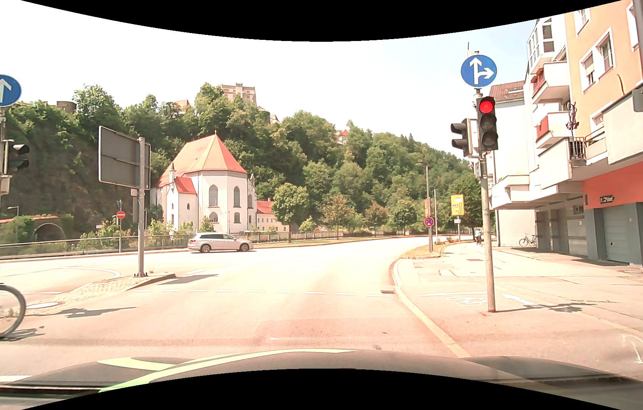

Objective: Follow the waypoints while adhering to traffic rules and regulations

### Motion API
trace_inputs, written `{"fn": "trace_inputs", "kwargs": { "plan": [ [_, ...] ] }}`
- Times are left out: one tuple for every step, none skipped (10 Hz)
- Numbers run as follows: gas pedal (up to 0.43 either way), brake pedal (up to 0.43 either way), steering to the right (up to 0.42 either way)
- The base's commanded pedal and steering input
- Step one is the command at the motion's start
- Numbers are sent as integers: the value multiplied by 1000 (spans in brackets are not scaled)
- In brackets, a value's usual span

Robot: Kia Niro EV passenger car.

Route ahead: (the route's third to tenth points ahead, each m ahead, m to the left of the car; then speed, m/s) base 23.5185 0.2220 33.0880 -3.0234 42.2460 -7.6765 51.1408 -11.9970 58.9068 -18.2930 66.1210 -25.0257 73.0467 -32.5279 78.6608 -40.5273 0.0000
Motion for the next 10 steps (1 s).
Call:
{"fn": "trace_inputs", "kwargs": {
  "plan": [
    [0, 335, 40],
    [0, 335, 40],
    [0, 335, 40],
    [0, 335, 40],
    [0, 335, 40],
    [0, 335, 40],
    [0, 335, 40],
    [0, 335, 40],
    [0, 335, 40],
    [0, 335, 40]
  ]
}}
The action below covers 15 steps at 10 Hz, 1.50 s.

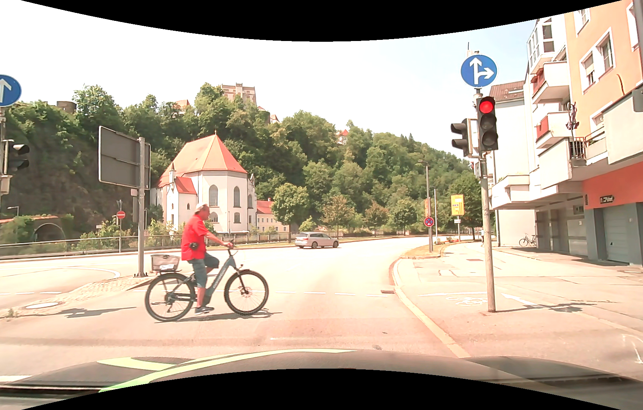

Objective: Follow the waypoints while adhering to traffic rules and regulations

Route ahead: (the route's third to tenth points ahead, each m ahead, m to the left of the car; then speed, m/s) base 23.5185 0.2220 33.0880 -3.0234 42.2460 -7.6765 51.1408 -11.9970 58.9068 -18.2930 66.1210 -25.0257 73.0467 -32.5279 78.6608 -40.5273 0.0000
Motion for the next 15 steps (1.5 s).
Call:
{"fn": "trace_inputs", "kwargs": {
  "plan": [
    [0, 335, 40],
    [0, 335, 40],
    [0, 335, 40],
    [0, 335, 40],
    [0, 335, 40],
    [0, 335, 40],
    [0, 335, 40],
    [0, 335, 40],
    [0, 335, 40],
    [0, 335, 40],
    [0, 335, 40],
    [0, 335, 40],
    [0, 335, 40],
    [0, 335, 41],
    [0, 335, 40]
  ]
}}
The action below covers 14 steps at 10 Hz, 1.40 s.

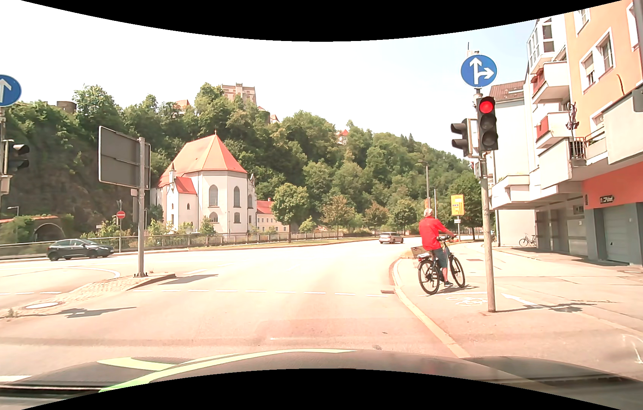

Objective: Follow the waypoints while adhering to traffic rules and regulations

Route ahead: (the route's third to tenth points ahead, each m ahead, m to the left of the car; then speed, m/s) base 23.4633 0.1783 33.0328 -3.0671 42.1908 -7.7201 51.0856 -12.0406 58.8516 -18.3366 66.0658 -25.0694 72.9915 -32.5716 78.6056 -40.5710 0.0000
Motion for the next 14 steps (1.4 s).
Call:
{"fn": "trace_inputs", "kwargs": {
  "plan": [
    [0, 335, 40],
    [0, 335, 40],
    [0, 335, 40],
    [0, 335, 41],
    [0, 335, 40],
    [0, 335, 40],
    [0, 335, 40],
    [0, 335, 40],
    [0, 335, 40],
    [0, 335, 40],
    [0, 335, 40],
    [0, 335, 40],
    [0, 335, 40],
    [0, 335, 40]
  ]
}}
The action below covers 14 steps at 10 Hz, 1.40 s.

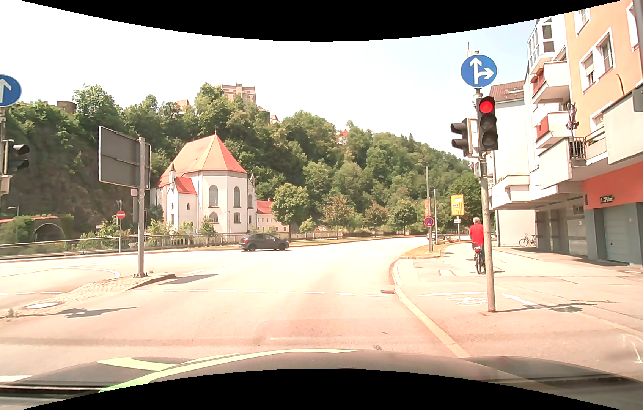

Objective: Follow the waypoints while adhering to traffic rules and regulations

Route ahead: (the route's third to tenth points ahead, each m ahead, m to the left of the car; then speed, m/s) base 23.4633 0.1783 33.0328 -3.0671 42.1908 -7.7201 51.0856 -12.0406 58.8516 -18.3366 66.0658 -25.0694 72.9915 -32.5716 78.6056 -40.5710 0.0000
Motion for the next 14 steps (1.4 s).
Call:
{"fn": "trace_inputs", "kwargs": {
  "plan": [
    [0, 335, 41],
    [0, 335, 41],
    [0, 335, 40],
    [0, 335, 41],
    [0, 335, 40],
    [0, 335, 40],
    [0, 335, 40],
    [0, 335, 40],
    [0, 335, 41],
    [0, 335, 40],
    [0, 335, 40],
    [0, 335, 40],
    [0, 335, 41],
    [0, 335, 40]
  ]
}}
